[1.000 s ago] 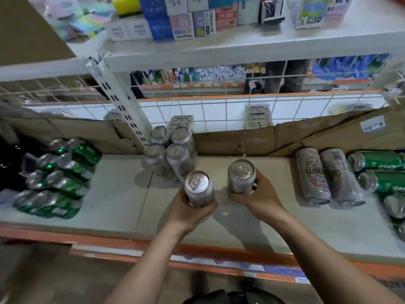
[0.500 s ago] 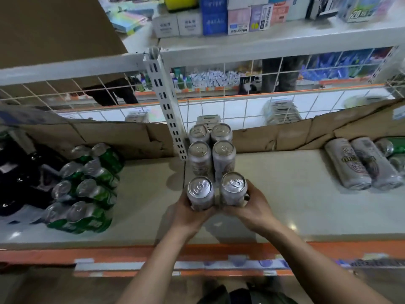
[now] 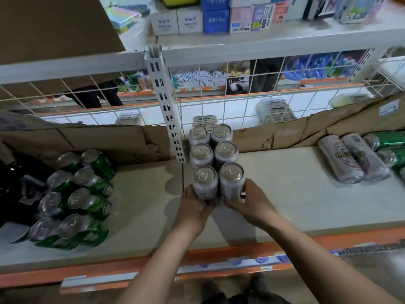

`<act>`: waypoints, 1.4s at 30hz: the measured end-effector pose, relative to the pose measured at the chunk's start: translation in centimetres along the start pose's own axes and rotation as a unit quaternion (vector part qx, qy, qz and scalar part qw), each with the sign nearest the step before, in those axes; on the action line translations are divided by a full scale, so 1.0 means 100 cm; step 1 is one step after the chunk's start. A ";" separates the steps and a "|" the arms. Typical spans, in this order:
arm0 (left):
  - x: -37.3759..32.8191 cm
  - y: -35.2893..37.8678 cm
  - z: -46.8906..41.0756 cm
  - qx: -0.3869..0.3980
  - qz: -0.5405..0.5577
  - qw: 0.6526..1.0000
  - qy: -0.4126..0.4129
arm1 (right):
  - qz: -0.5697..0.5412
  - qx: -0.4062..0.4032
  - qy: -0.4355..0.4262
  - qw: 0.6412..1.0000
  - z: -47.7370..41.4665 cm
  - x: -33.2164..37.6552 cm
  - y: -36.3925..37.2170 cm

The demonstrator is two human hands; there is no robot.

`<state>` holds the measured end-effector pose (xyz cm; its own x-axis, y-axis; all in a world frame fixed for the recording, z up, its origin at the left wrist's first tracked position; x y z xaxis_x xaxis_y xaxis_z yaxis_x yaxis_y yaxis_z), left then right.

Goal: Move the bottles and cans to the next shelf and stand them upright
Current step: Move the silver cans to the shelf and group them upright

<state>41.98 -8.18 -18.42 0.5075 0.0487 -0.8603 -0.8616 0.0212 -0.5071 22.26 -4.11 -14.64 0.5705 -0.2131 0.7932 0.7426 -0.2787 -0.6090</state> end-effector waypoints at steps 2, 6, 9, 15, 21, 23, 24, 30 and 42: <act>-0.005 0.000 -0.005 0.001 0.016 1.000 0.016 | -0.006 0.007 0.002 1.000 -0.008 0.000 0.002; -0.007 0.001 -0.001 0.005 0.045 0.999 0.012 | 0.001 0.015 0.011 1.000 -0.008 -0.006 0.005; -0.025 -0.012 0.005 -0.009 0.055 0.998 0.029 | 0.002 0.046 0.026 0.999 -0.004 -0.006 0.001; -0.125 -0.083 0.012 -0.109 0.068 0.972 0.195 | 0.022 -0.026 0.005 0.999 -0.011 0.006 -0.084; -0.227 0.001 0.024 0.011 0.079 0.958 0.275 | 0.018 -0.183 0.015 0.983 -0.020 -0.019 -0.199; -0.241 0.055 0.029 0.053 0.057 0.958 0.275 | 0.021 -0.205 0.045 0.978 -0.015 -0.047 -0.231; -0.248 0.088 0.033 0.078 0.042 0.957 0.277 | 0.026 -0.214 0.061 0.975 -0.010 -0.064 -0.251; -0.267 0.246 0.053 0.176 -0.045 0.956 0.232 | 0.043 -0.231 0.123 0.964 0.008 -0.164 -0.335; -0.266 0.378 0.054 0.060 -0.094 0.994 0.019 | 0.042 -0.103 0.207 0.972 -0.056 -0.280 -0.347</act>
<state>-4.08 -3.27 -14.38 0.6576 -0.0054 -0.7534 -0.7450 0.1444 -0.6513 -21.44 6.30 -15.73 0.4038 -0.5898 0.6993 0.5900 -0.4163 -0.6918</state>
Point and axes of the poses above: each hand's wrist, its own z-axis away from the middle knuckle, its own y-axis out of the palm, x = y × z, the point moved 7 cm from there along -z, towards the middle knuckle, and after that the axes turned 15 degrees about -x, right-handed, at the moved point
